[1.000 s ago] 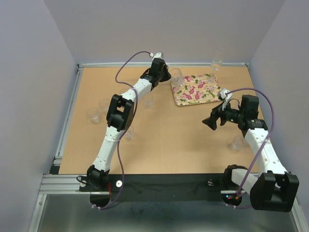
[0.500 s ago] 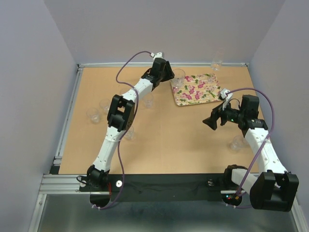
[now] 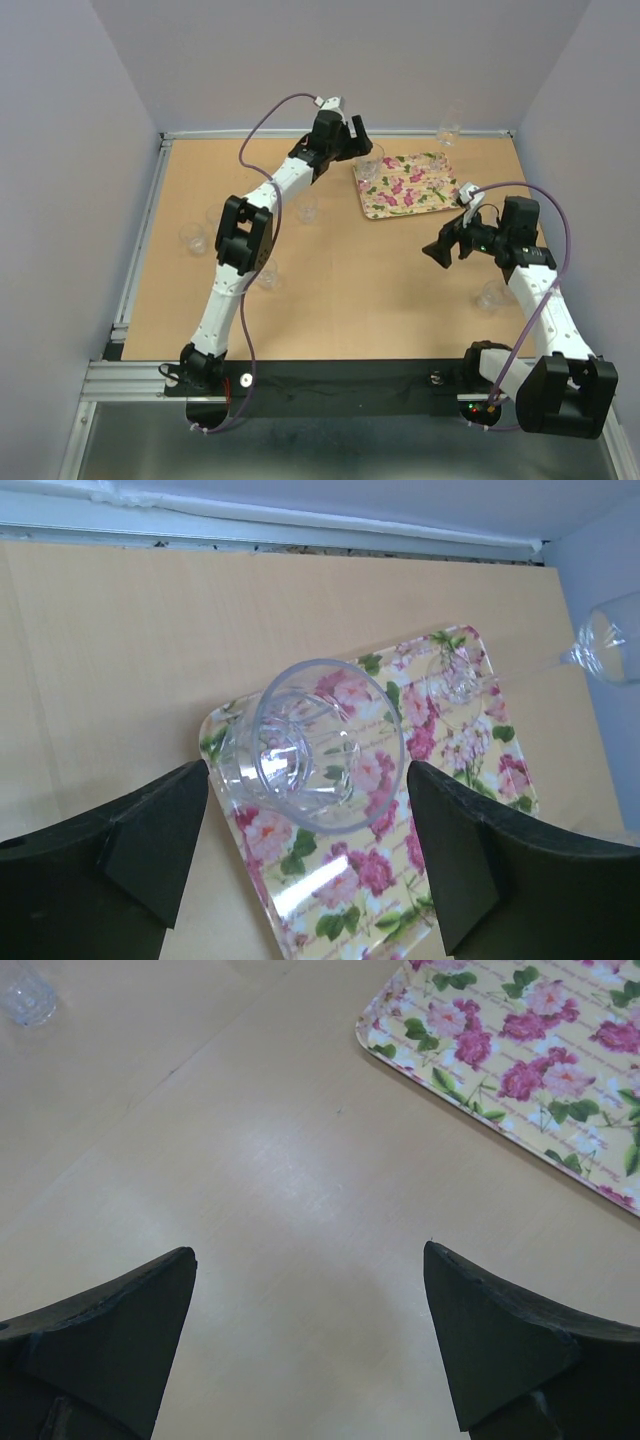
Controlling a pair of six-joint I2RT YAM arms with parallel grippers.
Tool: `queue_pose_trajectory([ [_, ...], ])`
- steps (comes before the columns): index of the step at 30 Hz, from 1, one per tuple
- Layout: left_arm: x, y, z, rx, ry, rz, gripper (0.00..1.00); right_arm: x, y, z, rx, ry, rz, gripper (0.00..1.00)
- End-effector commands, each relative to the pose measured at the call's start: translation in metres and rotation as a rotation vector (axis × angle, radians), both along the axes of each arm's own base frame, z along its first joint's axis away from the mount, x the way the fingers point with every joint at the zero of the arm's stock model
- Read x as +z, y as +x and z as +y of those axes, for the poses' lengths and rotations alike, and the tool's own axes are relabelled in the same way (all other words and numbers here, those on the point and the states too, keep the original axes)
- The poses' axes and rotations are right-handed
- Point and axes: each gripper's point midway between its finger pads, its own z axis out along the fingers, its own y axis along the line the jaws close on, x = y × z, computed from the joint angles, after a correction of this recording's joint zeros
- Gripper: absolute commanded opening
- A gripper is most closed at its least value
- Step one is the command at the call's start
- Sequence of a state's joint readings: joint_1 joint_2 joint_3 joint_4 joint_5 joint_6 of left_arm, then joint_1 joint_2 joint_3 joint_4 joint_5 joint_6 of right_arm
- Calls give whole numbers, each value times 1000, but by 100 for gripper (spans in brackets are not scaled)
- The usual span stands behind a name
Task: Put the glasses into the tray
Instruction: Place the glass into the tray, then grab a glass with a robot arm
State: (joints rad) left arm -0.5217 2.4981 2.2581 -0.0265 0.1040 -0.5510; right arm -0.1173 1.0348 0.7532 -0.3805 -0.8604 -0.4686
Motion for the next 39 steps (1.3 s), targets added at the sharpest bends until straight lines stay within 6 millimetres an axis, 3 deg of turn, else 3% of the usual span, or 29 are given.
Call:
queue_pose_trajectory([
  [1,156,-22,20,-35,-52,-296,92,12,8,-12,-36,-36,-83,100],
  [3,172,-37,40,-16,-3,-344,93,14,9,-16,-53,-45,-94,100],
  [4,204,-52,53,-4,-7,-399,94,15,10,-18,-60,-49,-101,100],
  [5,181,-50,56,2,32,-376,95,15,10,-20,-67,-53,-100,100],
  [7,192,-72,83,40,86,-414,97,16,11,-23,-80,-57,-104,100],
  [8,221,-88,99,60,79,-464,99,16,12,-25,-87,-63,-107,100],
  [9,199,-93,116,98,140,-435,99,16,12,-25,-87,-63,-108,100],
  [13,210,-135,168,166,186,-455,99,15,14,-29,-100,-63,-101,100],
  [14,232,-153,187,189,185,-500,99,15,16,-30,-105,-60,-93,100],
  [15,233,-163,196,195,197,-503,99,14,16,-31,-107,-59,-89,100],
  [16,216,-172,206,199,241,-484,99,12,17,-32,-112,-57,-78,100],
  [17,233,-192,219,215,237,-525,99,12,19,-33,-120,-58,-73,100],
  [18,215,-200,227,222,270,-502,99,14,20,-33,-125,-59,-73,100],
  [19,212,-208,233,229,283,-506,99,13,20,-35,-134,-63,-61,100],
  [20,223,-223,243,237,293,-545,99,19,23,-37,-141,-69,-72,100],
  [23,195,-240,259,249,348,-515,99,22,26,-44,-174,-95,-45,100],
  [24,185,-249,266,259,366,-510,99,32,31,-47,-187,-102,-58,100],
  [26,183,-259,273,273,362,-521,99,35,39,-58,-272,-106,-17,100],
  [27,172,-262,275,274,374,-507,99,46,44,-62,-299,-114,-32,100],
  [30,161,-271,281,279,389,-505,99,52,49,-73,-363,-138,-20,100],
  [34,160,-282,282,269,366,-520,99,63,60,-88,-465,-133,1,100],
  [39,167,-293,279,246,321,-553,99,60,80,-140,-722,-172,80,100],
])
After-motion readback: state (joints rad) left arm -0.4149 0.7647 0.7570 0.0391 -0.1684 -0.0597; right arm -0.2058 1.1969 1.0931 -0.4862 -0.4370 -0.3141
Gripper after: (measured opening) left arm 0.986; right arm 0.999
